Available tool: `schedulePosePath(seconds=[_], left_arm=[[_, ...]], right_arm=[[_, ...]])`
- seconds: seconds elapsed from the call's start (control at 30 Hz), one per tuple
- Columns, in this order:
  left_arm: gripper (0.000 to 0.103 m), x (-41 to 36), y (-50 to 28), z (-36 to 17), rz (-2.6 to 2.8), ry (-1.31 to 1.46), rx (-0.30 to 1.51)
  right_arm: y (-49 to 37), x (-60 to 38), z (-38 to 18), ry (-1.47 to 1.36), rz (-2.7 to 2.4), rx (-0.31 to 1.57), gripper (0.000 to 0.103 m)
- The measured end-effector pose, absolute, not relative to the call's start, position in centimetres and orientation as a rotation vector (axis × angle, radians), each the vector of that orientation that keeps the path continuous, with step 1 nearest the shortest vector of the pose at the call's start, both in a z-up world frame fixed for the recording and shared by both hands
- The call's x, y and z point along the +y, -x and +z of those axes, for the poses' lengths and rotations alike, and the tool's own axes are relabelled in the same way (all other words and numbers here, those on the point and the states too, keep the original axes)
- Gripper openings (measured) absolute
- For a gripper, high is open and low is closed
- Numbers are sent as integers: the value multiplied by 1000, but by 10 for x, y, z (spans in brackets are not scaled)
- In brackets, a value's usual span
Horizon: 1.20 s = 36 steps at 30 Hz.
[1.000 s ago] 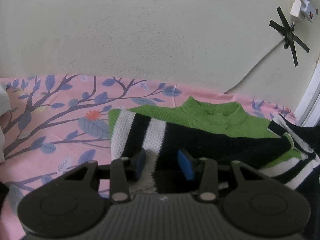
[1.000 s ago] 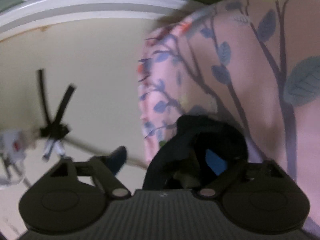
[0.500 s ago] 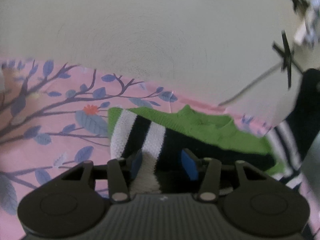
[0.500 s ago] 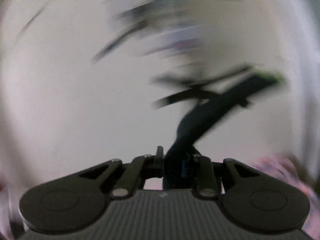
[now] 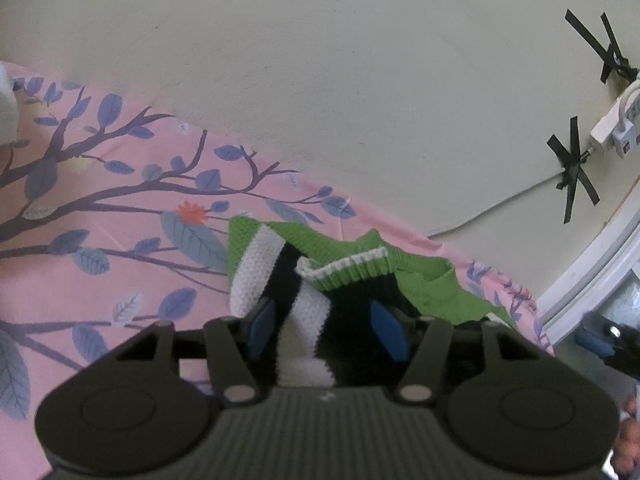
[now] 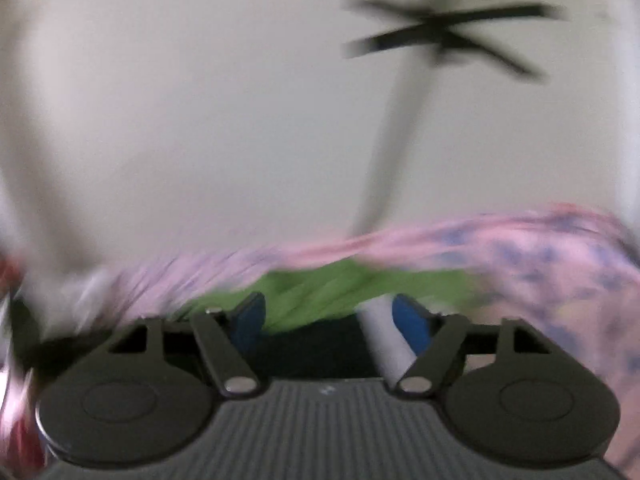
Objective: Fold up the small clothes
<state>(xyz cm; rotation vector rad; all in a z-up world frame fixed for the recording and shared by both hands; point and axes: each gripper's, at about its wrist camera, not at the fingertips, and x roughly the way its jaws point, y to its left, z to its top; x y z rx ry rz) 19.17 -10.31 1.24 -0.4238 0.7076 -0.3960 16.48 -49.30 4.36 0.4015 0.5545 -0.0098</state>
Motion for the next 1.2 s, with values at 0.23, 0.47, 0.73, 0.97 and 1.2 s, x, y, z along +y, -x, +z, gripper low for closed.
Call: schedulePosePath(seconds=[0.23, 0.47, 0.73, 0.97, 1.2], left_arm=[[55, -103, -192, 12, -392, 426, 713], [55, -107, -192, 11, -382, 404, 714], [56, -94, -190, 14, -393, 463, 683], [57, -69, -177, 24, -351, 512, 619], [57, -64, -184, 17, -351, 541, 659]], right_arm=[[-182, -505, -9, -410, -72, 735, 0], [-164, -511, -18, -302, -286, 674, 1], [-137, -447, 39, -228, -56, 493, 52], [-168, -316, 27, -76, 345, 589, 51], [-184, -274, 19, -16, 393, 613, 0]])
